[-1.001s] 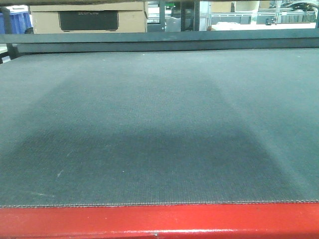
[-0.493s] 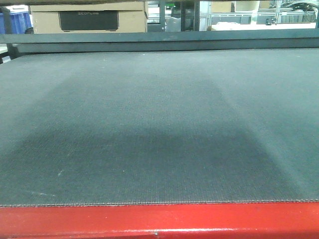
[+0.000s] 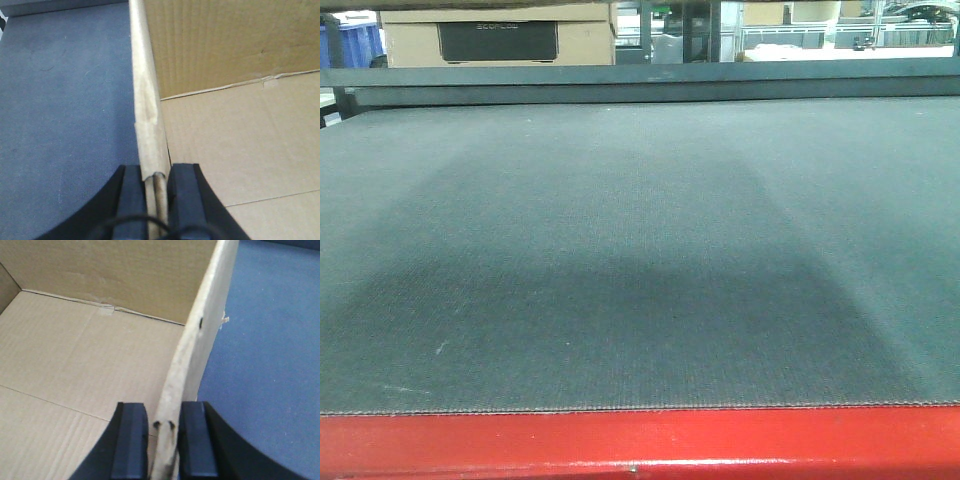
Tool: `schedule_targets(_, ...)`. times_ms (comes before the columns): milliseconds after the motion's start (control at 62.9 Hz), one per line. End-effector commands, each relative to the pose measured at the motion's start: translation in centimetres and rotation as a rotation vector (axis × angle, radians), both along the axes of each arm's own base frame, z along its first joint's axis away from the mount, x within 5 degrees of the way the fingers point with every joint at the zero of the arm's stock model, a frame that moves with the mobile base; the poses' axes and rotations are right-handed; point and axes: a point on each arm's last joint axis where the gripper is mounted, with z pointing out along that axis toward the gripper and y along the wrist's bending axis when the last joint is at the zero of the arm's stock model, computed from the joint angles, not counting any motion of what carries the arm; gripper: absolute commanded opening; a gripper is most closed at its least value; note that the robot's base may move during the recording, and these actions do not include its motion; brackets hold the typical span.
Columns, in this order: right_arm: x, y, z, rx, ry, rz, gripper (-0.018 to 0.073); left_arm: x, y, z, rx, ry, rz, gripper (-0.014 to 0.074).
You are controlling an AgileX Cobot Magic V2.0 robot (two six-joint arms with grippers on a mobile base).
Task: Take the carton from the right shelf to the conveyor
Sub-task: 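Hold the carton and align the base facing the grey conveyor belt, then lower the carton onto the grey conveyor belt with both grippers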
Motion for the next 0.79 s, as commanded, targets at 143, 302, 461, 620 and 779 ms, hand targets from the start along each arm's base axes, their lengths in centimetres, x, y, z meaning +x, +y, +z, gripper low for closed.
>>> schedule_targets(143, 0.0, 0.2, 1.0, 0.042, -0.087, 0.021, -0.0068, 0.5, -0.4, -0.4, 0.009, -0.001, -0.018, -0.0016)
schedule_targets(302, 2.9, 1.5, -0.9, -0.003, -0.042, 0.01, -0.0068, 3.3, -1.3, -2.9, 0.055, 0.03, -0.019, -0.0016)
schedule_targets(461, 6.9, 3.8, -4.2, -0.042, 0.03, 0.012, -0.0068, 6.8, -1.6, -6.8, 0.072, 0.073, -0.021, -0.0016)
schedule_targets(620, 11.2, 5.8, -8.3, -0.075, 0.08, 0.005, -0.0068, 9.8, -1.4, -10.4, 0.066, 0.076, -0.033, -0.0016)
schedule_targets(779, 14.3, 6.7, -11.9, -0.103, 0.133, -0.01, -0.0068, 12.0, -0.9, -12.9, 0.068, 0.063, -0.042, -0.0016)
